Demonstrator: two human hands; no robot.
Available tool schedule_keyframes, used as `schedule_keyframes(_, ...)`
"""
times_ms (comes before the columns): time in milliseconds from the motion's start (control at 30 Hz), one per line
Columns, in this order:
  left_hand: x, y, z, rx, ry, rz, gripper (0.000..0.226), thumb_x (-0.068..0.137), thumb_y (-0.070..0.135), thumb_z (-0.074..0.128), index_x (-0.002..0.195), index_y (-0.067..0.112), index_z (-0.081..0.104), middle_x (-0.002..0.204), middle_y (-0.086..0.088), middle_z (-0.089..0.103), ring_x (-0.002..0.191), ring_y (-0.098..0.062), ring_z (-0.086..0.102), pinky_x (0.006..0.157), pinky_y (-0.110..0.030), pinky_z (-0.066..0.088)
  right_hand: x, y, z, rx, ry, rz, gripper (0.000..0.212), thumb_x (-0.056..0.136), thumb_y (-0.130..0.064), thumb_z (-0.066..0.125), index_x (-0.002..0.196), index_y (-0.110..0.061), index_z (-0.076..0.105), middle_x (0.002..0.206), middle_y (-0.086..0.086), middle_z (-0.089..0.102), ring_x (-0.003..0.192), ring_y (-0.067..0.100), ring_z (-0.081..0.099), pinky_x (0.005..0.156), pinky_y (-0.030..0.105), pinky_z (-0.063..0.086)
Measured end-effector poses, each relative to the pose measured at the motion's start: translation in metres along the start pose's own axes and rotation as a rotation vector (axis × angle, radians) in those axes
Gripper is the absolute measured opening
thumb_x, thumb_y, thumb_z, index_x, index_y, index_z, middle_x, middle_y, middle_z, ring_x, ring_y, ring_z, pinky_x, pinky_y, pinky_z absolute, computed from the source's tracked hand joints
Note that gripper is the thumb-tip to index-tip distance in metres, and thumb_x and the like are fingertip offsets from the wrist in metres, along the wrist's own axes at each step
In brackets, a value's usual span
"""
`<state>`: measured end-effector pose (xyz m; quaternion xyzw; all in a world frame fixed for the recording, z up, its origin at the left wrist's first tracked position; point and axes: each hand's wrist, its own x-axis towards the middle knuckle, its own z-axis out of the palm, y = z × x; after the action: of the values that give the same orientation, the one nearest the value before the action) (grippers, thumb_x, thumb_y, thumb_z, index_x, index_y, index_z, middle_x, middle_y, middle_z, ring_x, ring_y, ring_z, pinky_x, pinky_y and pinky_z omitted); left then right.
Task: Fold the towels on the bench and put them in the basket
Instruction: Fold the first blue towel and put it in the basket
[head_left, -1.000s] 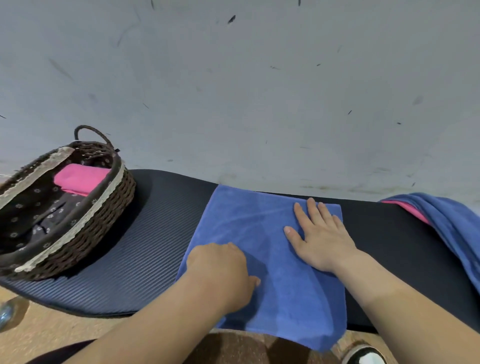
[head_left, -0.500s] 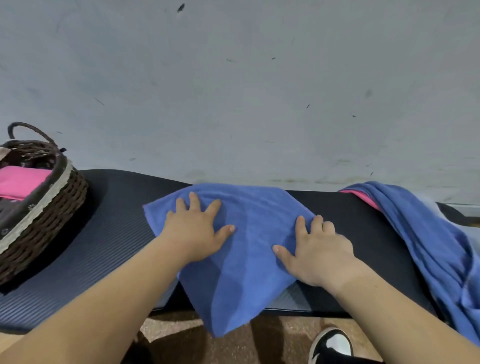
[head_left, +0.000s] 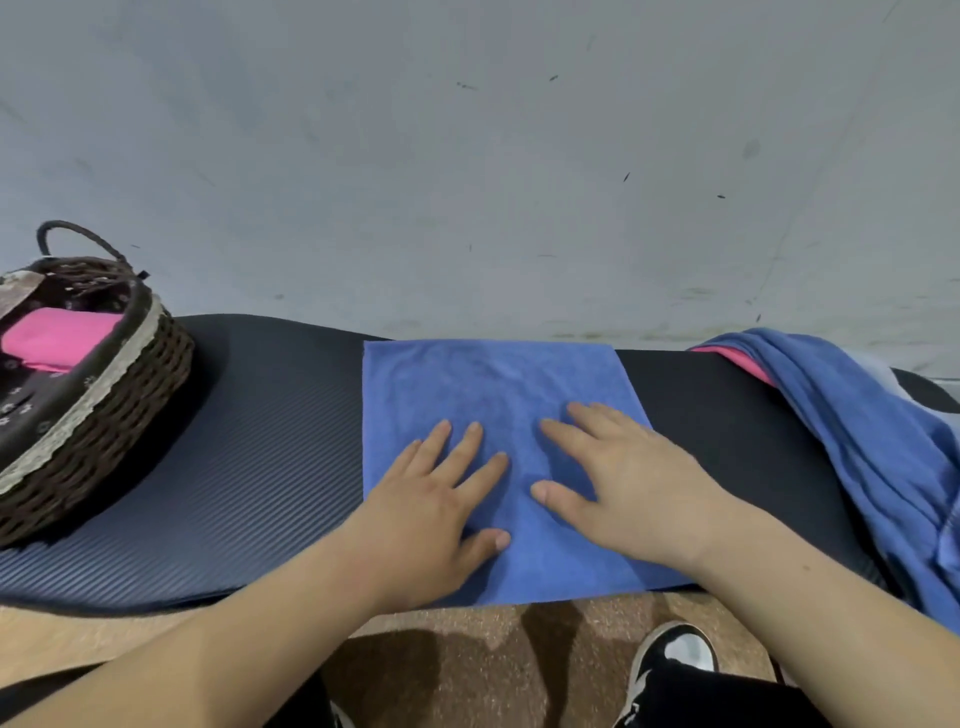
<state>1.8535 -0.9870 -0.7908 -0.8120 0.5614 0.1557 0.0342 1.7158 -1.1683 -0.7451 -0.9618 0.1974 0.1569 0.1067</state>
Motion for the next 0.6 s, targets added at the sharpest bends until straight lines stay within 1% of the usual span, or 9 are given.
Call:
schedule_keyframes(67,0.002,-0.014,0.006,-0.012,0.024,0.030,0.078,0.098,0.074,0.025,0.162,0.040,-0.003,0.169,0.005,-0.019,0.156,-0.024,-0.021,0.128,-0.044,-0.003,0.002,0.002,0.017,0.004,-0.120,-0.052,0.081,0.095,-0.075,0.030,0.161,-0.041,-0.004,0.171,-0.002,-0.015,0.157,0.021,-0.016,0.128,0.040,0.001)
schedule_keyframes(133,0.008,-0.032,0.008,-0.020,0.052,0.078,0.076,0.097,0.075,0.026,0.161,0.044,-0.001,0.170,0.008,-0.016,0.156,-0.022,-0.019,0.129,-0.043,-0.003,0.002,0.004,0.030,-0.016,-0.157,-0.020,0.085,0.094,-0.078,0.025,0.158,-0.043,-0.018,0.165,-0.002,-0.033,0.152,0.022,-0.030,0.127,0.043,-0.009)
schedule_keyframes(267,0.016,-0.056,0.003,-0.056,0.066,0.119,0.080,0.091,0.080,0.019,0.161,0.045,0.004,0.170,0.010,-0.010,0.157,-0.019,-0.015,0.126,-0.035,-0.009,0.001,-0.005,0.037,-0.053,-0.161,0.026,0.094,0.079,-0.084,0.006,0.156,-0.040,-0.024,0.162,-0.001,-0.039,0.150,0.025,-0.035,0.126,0.047,-0.010)
schedule_keyframes(333,0.017,-0.059,0.002,-0.075,0.086,0.107,0.083,0.089,0.082,0.019,0.162,0.042,0.010,0.171,0.006,-0.005,0.158,-0.020,-0.010,0.127,-0.036,-0.006,0.003,-0.012,0.042,-0.063,-0.189,0.019,0.089,0.087,-0.082,0.009,0.155,-0.038,-0.027,0.159,-0.001,-0.042,0.148,0.026,-0.039,0.125,0.049,-0.012)
schedule_keyframes(400,0.014,-0.056,0.003,-0.073,0.149,0.107,0.079,0.093,0.075,0.029,0.160,0.033,0.028,0.171,-0.002,0.012,0.158,-0.025,0.008,0.129,-0.040,0.010,0.007,-0.015,0.047,-0.058,-0.194,0.028,0.085,0.093,-0.079,0.013,0.153,-0.038,-0.031,0.156,0.000,-0.047,0.144,0.026,-0.043,0.124,0.050,-0.015)
schedule_keyframes(433,0.011,-0.053,0.004,-0.063,0.205,0.130,0.072,0.095,0.068,0.036,0.154,0.027,0.042,0.167,-0.006,0.027,0.154,-0.028,0.025,0.126,-0.042,0.024,0.010,-0.014,0.049,-0.051,-0.195,0.032,0.085,0.093,-0.079,0.014,0.152,-0.039,-0.032,0.155,-0.001,-0.049,0.143,0.026,-0.045,0.123,0.050,-0.017)
schedule_keyframes(500,0.002,-0.048,0.003,-0.044,0.329,0.199,0.045,0.096,0.052,0.050,0.123,0.019,0.065,0.141,-0.005,0.056,0.127,-0.028,0.057,0.104,-0.044,0.050,0.019,-0.011,0.049,-0.022,-0.186,0.032,0.086,0.091,-0.081,0.014,0.152,-0.041,-0.032,0.154,-0.002,-0.050,0.141,0.024,-0.047,0.122,0.050,-0.020)
schedule_keyframes(533,-0.003,-0.047,0.002,-0.034,0.375,0.218,0.033,0.095,0.048,0.052,0.104,0.020,0.065,0.121,-0.001,0.061,0.108,-0.024,0.061,0.089,-0.043,0.054,0.024,-0.009,0.049,-0.009,-0.180,0.032,0.086,0.090,-0.082,0.016,0.152,-0.043,-0.031,0.154,-0.003,-0.050,0.141,0.023,-0.048,0.122,0.050,-0.020)
schedule_keyframes(600,-0.015,-0.048,-0.002,-0.029,0.406,0.219,0.032,0.092,0.052,0.054,0.081,0.023,0.057,0.094,0.006,0.054,0.082,-0.016,0.053,0.070,-0.038,0.052,0.034,-0.006,0.046,0.010,-0.170,0.034,0.087,0.090,-0.083,0.018,0.153,-0.044,-0.029,0.155,-0.004,-0.049,0.142,0.022,-0.047,0.122,0.050,-0.021)
